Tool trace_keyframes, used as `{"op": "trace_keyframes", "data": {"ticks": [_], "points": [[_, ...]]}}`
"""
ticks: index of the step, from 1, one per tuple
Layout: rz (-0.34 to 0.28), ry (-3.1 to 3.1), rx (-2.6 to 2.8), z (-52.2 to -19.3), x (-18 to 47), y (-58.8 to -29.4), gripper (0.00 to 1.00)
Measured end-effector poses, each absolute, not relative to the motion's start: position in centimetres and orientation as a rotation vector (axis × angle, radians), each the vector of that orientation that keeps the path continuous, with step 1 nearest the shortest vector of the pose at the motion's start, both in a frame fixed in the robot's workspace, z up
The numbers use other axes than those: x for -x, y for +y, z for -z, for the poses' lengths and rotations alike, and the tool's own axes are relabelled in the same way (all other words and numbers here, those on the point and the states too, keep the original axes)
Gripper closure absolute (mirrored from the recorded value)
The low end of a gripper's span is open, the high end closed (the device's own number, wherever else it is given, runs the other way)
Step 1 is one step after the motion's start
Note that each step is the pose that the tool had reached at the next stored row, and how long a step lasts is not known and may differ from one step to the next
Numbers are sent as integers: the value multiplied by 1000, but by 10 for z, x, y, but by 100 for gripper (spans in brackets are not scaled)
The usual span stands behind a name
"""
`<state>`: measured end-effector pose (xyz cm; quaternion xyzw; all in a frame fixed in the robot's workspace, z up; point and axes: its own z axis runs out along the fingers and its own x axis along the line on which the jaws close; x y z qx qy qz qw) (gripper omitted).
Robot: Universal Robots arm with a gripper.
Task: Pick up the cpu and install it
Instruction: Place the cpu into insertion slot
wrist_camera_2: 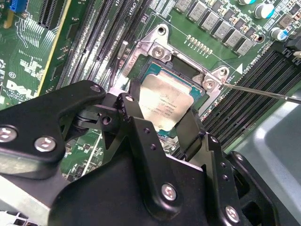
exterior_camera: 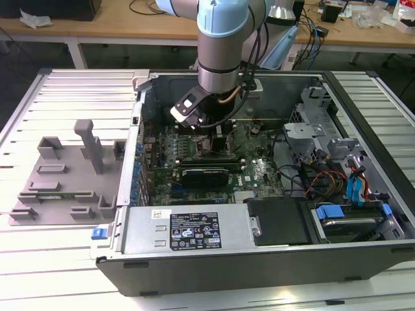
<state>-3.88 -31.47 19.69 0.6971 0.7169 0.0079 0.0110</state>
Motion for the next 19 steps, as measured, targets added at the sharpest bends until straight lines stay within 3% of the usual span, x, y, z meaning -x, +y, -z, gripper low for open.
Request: {"op": "trace_keyframes", "data": {"ticks": [13, 15, 16, 19], "points": [[-25, 2222, -2189, -197, 36, -315, 45], [-26, 2222, -2189, -196, 36, -314, 45], [-25, 2222, -2189, -197, 36, -315, 38], [-25, 2222, -2189, -199, 36, -315, 38]]}}
